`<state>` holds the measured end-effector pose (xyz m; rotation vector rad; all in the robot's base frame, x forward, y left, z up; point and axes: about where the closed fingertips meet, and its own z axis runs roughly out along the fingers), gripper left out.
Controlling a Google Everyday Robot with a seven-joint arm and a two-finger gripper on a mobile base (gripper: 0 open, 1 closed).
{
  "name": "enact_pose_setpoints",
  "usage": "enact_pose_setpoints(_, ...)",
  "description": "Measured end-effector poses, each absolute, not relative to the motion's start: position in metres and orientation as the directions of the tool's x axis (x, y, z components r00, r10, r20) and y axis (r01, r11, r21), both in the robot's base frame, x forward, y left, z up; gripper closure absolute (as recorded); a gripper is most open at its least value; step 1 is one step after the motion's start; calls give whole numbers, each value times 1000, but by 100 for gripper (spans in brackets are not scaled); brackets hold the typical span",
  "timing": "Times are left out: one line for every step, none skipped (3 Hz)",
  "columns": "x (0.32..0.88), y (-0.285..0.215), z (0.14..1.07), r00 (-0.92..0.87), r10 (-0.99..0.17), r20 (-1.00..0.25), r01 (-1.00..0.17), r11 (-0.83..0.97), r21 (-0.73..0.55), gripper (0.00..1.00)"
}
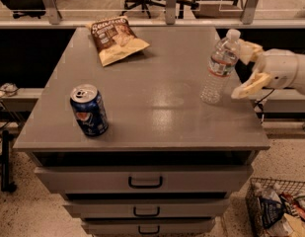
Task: Place water bottle upright
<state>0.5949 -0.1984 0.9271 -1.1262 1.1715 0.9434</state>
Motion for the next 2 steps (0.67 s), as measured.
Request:
enact_pose_setpoints(595,-257,951,198,-182,-963,-934,262,-242,0)
enact_pose_setpoints(591,-316,968,156,-318,-935,-888,370,-274,0)
